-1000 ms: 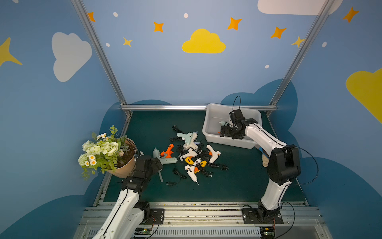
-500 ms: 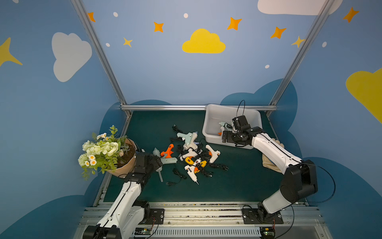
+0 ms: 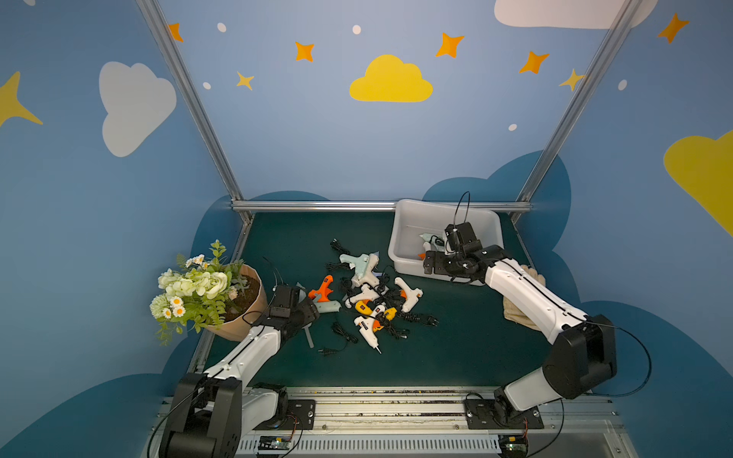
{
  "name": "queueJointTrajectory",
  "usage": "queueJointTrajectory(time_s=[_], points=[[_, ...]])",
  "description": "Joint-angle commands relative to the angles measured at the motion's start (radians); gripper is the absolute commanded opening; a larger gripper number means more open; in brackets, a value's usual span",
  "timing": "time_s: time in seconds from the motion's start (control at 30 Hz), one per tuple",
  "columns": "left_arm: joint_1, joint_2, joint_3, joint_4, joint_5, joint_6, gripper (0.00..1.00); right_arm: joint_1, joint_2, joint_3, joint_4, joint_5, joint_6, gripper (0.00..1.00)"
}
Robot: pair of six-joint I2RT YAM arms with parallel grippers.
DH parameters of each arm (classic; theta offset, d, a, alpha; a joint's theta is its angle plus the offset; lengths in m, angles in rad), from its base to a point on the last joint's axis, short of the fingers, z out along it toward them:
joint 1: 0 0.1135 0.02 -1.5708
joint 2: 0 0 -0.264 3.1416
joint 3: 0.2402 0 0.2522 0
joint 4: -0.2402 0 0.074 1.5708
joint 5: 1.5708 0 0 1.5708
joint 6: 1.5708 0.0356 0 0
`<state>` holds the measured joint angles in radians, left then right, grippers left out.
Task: Put the hot melt glue gun into the storage box
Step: Move the hot melt adhesive gun to the center of the board.
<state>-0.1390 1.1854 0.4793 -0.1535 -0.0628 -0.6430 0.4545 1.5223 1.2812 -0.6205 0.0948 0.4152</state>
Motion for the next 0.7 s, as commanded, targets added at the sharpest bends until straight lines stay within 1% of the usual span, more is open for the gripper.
queueJointTrajectory(time_s=[0.0, 0.13, 0.2, 0.33, 0.4, 0.5, 0.67], points=[[-0.025, 0.05, 0.041, 0.038, -0.002, 0.015, 0.76, 0.007, -0.035, -0.022, 0.011, 0.016, 0.01, 0.98], [-0.082, 0.125, 0.097, 0.046, -0.01, 0.029, 0.76, 0.007, -0.033, -0.023, 0.013, 0.016, 0.012, 0.98], [-0.096, 0.156, 0.126, 0.035, -0.035, 0.026, 0.77, 0.006, -0.03, -0.024, 0.012, 0.01, 0.013, 0.98], [-0.097, 0.19, 0.174, 0.003, -0.101, -0.004, 0.78, 0.009, -0.024, -0.028, 0.008, 0.001, 0.013, 0.98], [-0.096, 0.201, 0.202, -0.031, -0.158, -0.037, 0.79, 0.01, -0.023, -0.031, 0.007, -0.002, 0.016, 0.98], [-0.094, 0.22, 0.247, -0.075, -0.228, -0.052, 0.78, 0.011, -0.023, -0.037, 0.009, -0.01, 0.02, 0.98], [-0.079, 0.264, 0.304, -0.068, -0.232, -0.041, 0.8, 0.018, -0.018, -0.046, 0.024, -0.027, 0.026, 0.98]])
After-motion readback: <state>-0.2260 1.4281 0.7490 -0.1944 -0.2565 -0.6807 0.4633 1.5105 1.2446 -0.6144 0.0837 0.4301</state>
